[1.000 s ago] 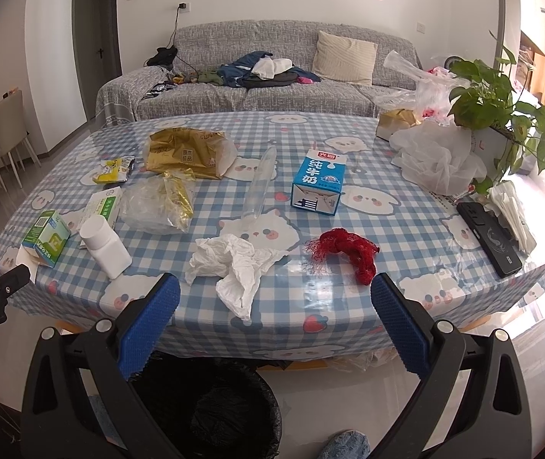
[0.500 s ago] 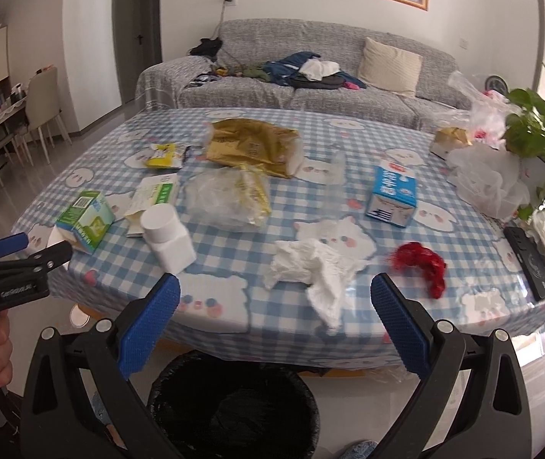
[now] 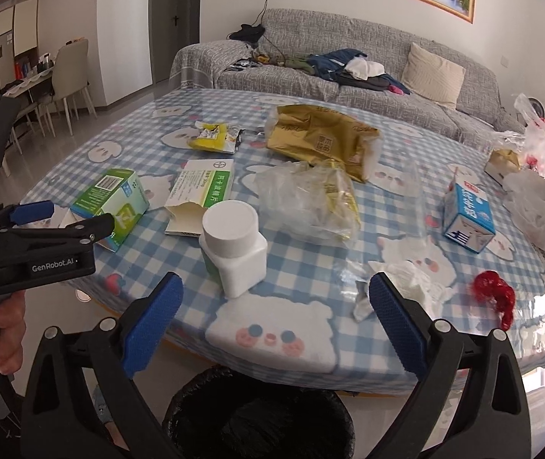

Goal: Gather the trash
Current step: 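Grasp the green medicine box with the left tool while the right tool grasps the white pill bottle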

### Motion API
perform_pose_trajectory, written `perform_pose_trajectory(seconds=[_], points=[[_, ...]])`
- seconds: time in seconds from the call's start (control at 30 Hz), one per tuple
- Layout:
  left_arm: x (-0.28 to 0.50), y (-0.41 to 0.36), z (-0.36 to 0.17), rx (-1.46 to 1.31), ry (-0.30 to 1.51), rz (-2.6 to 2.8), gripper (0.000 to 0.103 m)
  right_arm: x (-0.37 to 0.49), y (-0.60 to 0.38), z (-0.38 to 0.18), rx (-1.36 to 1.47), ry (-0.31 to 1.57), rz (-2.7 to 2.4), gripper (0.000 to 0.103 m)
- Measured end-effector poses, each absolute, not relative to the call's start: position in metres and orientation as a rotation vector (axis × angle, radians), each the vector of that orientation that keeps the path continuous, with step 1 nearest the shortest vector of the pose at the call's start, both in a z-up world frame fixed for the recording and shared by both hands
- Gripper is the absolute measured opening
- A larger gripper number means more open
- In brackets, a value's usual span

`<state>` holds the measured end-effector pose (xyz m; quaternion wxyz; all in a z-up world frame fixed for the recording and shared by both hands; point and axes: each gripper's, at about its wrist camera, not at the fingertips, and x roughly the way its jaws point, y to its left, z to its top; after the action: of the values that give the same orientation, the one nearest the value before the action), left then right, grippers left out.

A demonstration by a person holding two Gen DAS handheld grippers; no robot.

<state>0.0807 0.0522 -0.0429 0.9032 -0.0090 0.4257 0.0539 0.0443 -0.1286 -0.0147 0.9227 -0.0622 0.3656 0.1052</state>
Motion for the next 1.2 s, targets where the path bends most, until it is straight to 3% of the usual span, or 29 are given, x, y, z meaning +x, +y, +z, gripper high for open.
perform_pose_trajectory(seconds=[0.47, 0.73, 0.83, 0.97, 1.2], points=[[0.122, 0.066, -0.06, -0.085, 0.941, 0.128, 0.083, 0.075, -0.115, -0.033, -0.067, 0.817, 0.218, 0.077], [0.129, 0.064, -0.063, -0.092, 0.959, 0.102, 0.072, 0.081, -0.103, -0.038, -0.054, 0.829, 0.214, 0.076], [0.128, 0.06, -0.063, -0.089, 0.967, 0.083, 0.064, 0.084, -0.1, -0.041, -0.049, 0.84, 0.21, 0.07], [0.126, 0.056, -0.063, -0.073, 0.97, 0.079, 0.049, 0.088, -0.1, -0.044, -0.028, 0.861, 0.212, 0.049], [0.122, 0.058, -0.06, -0.083, 0.978, 0.087, 0.046, 0.083, -0.101, -0.039, -0.042, 0.84, 0.207, 0.049]])
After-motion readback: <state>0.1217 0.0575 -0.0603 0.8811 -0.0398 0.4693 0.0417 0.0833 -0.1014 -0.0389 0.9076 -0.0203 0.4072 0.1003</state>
